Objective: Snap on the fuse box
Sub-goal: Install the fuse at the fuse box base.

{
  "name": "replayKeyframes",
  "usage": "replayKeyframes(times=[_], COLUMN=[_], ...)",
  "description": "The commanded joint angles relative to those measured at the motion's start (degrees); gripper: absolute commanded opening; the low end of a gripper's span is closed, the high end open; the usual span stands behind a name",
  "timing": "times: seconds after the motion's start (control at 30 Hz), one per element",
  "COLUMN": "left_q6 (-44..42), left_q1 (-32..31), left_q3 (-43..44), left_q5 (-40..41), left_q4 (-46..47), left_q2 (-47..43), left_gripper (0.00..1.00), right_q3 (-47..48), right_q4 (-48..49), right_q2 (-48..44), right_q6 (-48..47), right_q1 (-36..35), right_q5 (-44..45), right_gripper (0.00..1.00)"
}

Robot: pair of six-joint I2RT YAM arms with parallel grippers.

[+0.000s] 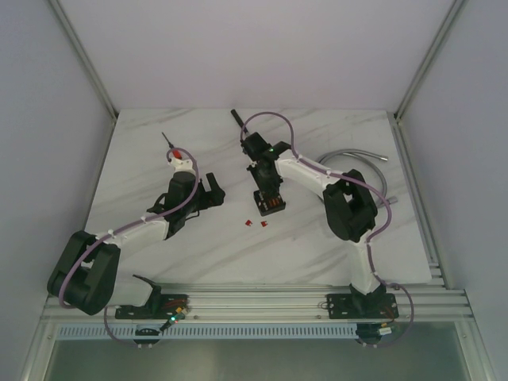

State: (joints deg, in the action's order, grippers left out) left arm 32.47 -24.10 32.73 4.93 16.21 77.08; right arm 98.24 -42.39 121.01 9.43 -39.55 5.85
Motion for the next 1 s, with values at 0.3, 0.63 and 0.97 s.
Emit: replayKeyframes(times=[0.3,0.63,0.97], left_q6=[-0.12,-0.12,-0.04], left_q1=[0.19,0.25,0.26], left_q3=[-0.30,-0.39,-0.46], left_q5=[-0.62,-0.62,-0.62], left_q4=[0.15,0.23,0.22], left_q2=[-0.18,-0.26,-0.21], left_gripper=[1.00,1.00,1.00], right_q3=[-1.50,-4.49,-6.41], right_q4=[0.21,0.45,0.73], right_q2=[-1.57,-1.61,0.41], right_q6=[0.59,0.33,-0.35], right_q1=[-0.47,-0.53,-0.52], right_q5=[0.02,-0.45,1.31], right_gripper=[0.16,0.03,0.00])
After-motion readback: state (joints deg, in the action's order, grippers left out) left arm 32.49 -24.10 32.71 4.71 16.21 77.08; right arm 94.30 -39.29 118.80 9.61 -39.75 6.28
